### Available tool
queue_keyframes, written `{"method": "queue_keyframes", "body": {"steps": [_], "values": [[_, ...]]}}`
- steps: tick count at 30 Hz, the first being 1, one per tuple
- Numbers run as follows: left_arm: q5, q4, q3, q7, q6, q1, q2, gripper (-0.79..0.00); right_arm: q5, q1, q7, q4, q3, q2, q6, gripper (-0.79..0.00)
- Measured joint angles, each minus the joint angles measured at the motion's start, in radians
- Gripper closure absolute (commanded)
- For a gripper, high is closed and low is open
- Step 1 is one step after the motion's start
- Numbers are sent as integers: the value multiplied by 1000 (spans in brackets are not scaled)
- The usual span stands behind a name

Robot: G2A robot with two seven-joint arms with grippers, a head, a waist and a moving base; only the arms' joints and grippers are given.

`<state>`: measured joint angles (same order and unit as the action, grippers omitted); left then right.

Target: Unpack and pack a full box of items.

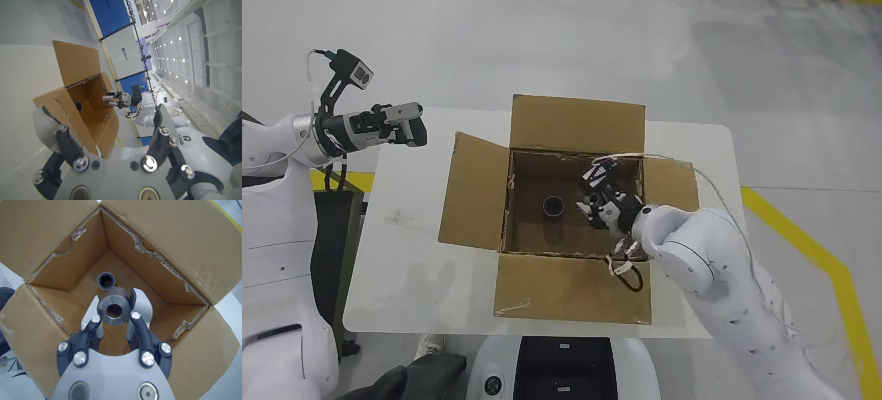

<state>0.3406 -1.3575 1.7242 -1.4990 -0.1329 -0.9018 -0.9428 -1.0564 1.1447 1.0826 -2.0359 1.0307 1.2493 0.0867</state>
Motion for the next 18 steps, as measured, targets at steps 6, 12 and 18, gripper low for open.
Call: {"method": "queue_keyframes", "body": {"steps": [6,12,18], "values": [[0,0,0,0,0,0,0,-785,-14,100,9,-65,71,-19,14,0],[0,0,0,0,0,0,0,-785,5,182,-10,-125,189,-35,-10,0],[0,0,0,0,0,0,0,-785,-11,273,-18,-215,319,-50,-38,0]]}}
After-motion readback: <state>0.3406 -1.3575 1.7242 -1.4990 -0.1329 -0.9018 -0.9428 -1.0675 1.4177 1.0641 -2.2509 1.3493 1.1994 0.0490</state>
